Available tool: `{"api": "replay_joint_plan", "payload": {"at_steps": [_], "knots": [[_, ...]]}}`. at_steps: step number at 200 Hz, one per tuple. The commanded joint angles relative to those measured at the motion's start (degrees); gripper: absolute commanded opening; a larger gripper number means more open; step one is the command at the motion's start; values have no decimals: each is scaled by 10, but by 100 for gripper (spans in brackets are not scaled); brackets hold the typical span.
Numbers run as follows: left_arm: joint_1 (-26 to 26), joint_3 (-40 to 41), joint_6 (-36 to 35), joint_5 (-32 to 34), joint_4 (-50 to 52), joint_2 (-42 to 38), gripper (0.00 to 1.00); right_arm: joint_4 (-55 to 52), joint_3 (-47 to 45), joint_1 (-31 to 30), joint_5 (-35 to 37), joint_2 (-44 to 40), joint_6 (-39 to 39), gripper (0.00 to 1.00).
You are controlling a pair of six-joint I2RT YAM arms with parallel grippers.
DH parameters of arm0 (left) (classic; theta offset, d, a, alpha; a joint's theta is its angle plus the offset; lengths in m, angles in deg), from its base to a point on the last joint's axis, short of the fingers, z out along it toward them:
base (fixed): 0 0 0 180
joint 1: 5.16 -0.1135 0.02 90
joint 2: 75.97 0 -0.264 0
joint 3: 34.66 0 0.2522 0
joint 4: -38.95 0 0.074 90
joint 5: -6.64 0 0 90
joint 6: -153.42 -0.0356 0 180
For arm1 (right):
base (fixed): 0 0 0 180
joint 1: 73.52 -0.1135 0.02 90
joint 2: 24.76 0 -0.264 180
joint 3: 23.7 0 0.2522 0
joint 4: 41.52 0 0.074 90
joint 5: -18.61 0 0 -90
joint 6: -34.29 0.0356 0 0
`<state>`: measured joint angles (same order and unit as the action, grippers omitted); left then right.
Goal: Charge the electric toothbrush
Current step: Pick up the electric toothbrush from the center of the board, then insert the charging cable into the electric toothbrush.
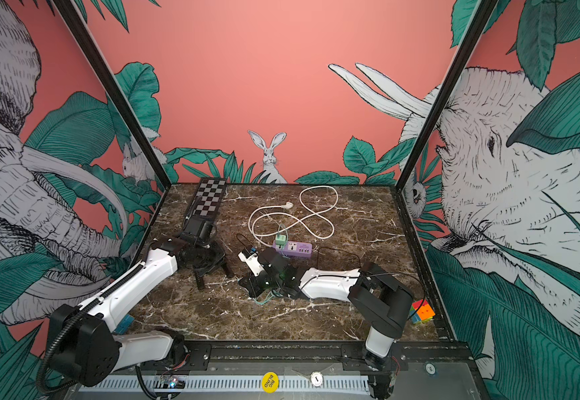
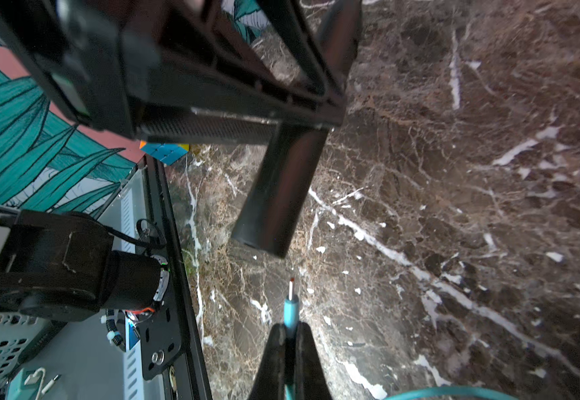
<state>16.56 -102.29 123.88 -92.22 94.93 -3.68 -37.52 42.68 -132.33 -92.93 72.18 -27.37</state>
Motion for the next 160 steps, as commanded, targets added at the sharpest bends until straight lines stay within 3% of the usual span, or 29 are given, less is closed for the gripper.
{"api": "replay_joint_plan", "payload": {"at_steps": [1,160], "knots": [[1,-4,9,1,18,-13,0,1,18,2,15,-16,17,0],[2,5,19,18,15,-13,0,-7,43,-12,-28,15,36,0]]}}
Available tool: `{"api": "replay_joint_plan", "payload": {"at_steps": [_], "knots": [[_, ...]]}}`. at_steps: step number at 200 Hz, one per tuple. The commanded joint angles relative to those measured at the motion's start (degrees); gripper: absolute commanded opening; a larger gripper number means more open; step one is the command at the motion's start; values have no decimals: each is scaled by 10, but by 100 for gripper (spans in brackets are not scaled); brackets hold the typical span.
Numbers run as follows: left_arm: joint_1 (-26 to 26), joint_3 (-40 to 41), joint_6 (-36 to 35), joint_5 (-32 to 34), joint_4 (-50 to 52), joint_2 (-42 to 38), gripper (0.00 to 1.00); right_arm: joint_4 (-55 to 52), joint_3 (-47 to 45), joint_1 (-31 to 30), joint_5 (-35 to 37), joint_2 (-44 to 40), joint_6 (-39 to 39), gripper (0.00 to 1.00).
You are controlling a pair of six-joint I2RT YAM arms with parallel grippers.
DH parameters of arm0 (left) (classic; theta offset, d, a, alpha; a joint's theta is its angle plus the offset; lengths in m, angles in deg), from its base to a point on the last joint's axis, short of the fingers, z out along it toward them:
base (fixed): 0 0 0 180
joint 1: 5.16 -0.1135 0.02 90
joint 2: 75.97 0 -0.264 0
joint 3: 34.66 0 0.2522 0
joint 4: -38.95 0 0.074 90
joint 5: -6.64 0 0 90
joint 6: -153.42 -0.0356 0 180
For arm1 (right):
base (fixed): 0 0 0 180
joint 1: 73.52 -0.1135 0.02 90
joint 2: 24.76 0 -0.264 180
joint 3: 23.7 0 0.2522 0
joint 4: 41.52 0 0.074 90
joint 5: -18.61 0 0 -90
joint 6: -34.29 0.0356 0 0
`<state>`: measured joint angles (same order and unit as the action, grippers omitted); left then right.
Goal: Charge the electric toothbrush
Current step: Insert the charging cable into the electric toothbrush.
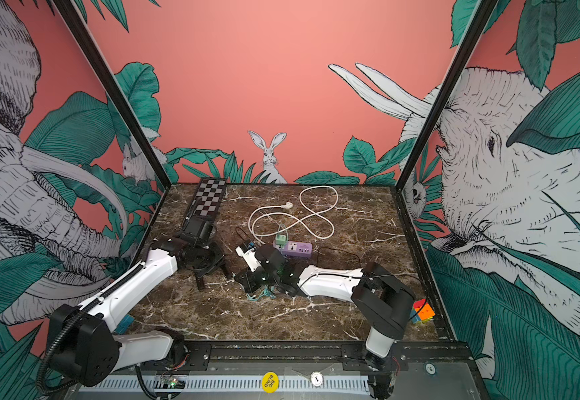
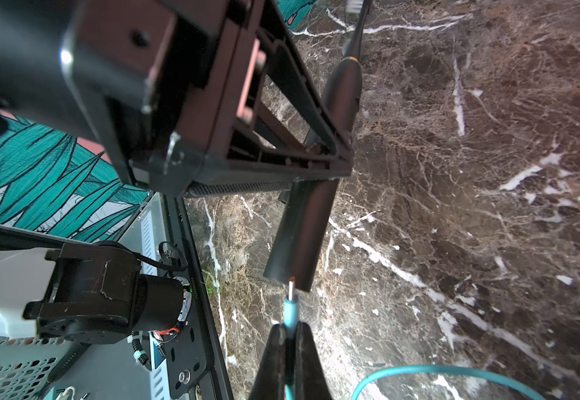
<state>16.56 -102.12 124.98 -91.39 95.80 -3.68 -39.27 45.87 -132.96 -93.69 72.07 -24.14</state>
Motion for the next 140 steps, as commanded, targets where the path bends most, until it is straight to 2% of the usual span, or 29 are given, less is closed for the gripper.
{"api": "replay_joint_plan", "payload": {"at_steps": [1,72,140], "knots": [[2,3,8,10,6,-13,0,10,11,-6,-20,16,4,0],[2,3,8,18,3,-13,0,7,-7,-15,-22,6,-2,0],[1,5,8,15,4,-16,0,-8,14,-17,-4,26,9,0]]}}
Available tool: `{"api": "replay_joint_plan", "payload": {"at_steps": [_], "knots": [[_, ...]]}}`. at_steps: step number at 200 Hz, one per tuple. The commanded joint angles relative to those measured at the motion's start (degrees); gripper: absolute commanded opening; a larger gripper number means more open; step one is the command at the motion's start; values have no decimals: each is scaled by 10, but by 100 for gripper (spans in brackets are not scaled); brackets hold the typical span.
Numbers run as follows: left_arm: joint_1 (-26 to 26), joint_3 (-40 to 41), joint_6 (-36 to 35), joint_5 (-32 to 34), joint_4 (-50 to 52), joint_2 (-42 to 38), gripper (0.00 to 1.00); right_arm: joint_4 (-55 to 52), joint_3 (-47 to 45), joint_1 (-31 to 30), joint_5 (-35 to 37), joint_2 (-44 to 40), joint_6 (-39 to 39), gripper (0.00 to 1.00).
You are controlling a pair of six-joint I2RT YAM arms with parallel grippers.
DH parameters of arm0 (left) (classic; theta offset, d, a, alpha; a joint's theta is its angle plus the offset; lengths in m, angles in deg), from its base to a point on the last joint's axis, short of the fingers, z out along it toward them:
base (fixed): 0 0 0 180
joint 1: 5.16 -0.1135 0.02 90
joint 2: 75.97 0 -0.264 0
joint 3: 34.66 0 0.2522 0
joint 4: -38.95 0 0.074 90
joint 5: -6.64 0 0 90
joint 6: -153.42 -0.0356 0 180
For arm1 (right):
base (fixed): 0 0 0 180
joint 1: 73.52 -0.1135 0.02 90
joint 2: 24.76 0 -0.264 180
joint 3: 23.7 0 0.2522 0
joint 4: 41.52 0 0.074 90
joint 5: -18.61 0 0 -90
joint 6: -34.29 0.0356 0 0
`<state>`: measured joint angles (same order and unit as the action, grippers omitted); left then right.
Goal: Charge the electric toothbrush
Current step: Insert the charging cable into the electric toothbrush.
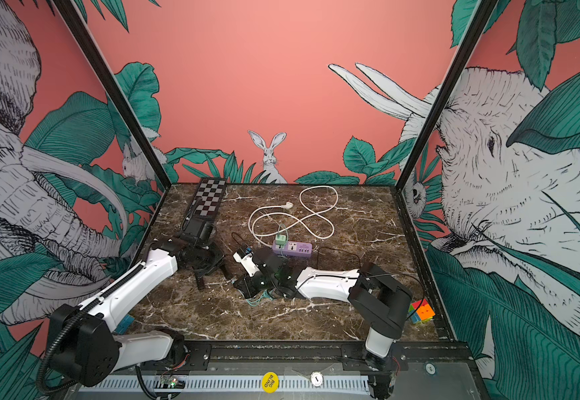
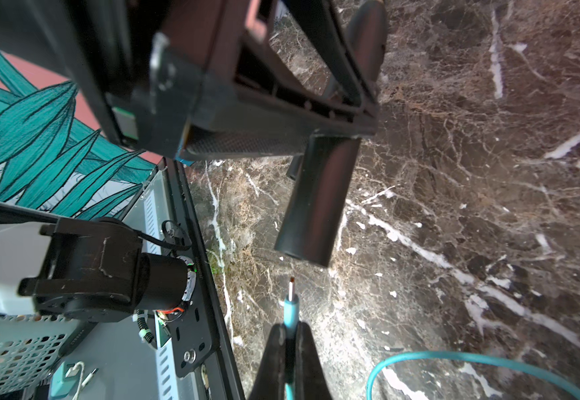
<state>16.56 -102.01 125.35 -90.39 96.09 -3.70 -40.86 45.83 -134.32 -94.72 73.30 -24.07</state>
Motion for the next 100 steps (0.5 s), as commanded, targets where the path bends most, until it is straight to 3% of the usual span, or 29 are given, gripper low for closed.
{"api": "replay_joint_plan", "payload": {"at_steps": [1,100], "knots": [[1,5,5,5,1,-17,0,8,14,-3,6,13,9,0],[2,14,5,0,-5,-14,0,1,26,-3,23,11,10,0]]}}
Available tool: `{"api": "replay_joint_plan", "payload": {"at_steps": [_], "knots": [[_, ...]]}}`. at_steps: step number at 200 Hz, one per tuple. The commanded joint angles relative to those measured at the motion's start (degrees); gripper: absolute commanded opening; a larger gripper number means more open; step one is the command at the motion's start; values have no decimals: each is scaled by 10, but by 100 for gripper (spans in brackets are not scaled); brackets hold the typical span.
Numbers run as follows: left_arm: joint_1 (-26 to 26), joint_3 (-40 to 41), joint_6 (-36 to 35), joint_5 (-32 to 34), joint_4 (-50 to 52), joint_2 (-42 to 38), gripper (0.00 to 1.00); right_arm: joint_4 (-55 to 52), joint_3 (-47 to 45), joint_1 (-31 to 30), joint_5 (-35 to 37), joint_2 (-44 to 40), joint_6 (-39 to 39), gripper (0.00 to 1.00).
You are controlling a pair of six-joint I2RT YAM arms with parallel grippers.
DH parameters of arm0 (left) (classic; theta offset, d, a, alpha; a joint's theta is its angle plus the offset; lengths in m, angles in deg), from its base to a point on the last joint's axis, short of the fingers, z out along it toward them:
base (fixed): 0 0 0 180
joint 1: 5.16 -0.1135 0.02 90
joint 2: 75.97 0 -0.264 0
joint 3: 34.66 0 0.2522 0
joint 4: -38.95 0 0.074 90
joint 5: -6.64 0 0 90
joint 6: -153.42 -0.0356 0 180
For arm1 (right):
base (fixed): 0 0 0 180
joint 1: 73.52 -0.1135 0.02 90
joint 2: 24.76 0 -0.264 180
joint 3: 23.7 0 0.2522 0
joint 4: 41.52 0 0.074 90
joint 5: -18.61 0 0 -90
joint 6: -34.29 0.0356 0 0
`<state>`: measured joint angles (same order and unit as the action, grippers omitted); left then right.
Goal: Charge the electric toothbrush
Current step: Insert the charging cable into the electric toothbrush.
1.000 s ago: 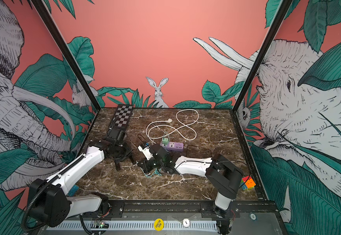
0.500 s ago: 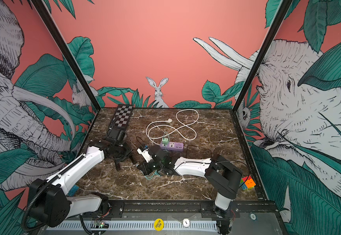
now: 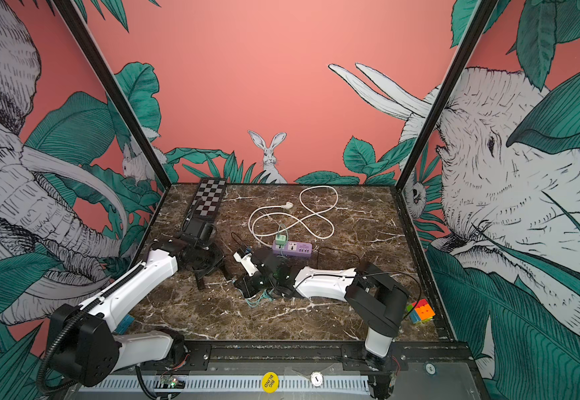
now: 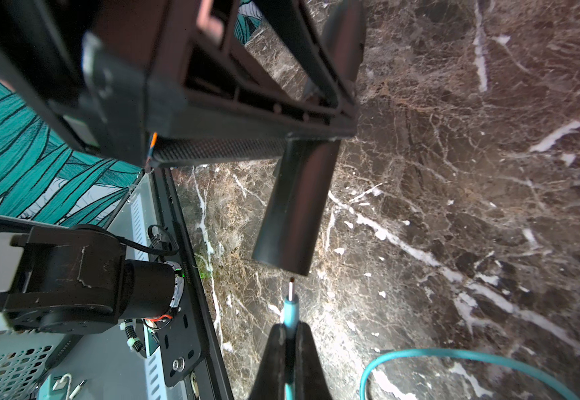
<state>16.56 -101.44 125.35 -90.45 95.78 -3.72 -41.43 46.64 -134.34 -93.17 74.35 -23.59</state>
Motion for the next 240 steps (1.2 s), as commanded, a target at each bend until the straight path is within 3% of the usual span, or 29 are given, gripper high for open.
{"api": "replay_joint_plan", "payload": {"at_steps": [1,137,240], "knots": [[2,9,5,0,-2,-14,0,7,18,-3,8,1,5,0],[3,9,8,-1,-4,-16,0,13,31,-3,-4,14,10,0],[3,15,8,-8,-7,-18,0,-55,53,-3,58,13,10,0]]}}
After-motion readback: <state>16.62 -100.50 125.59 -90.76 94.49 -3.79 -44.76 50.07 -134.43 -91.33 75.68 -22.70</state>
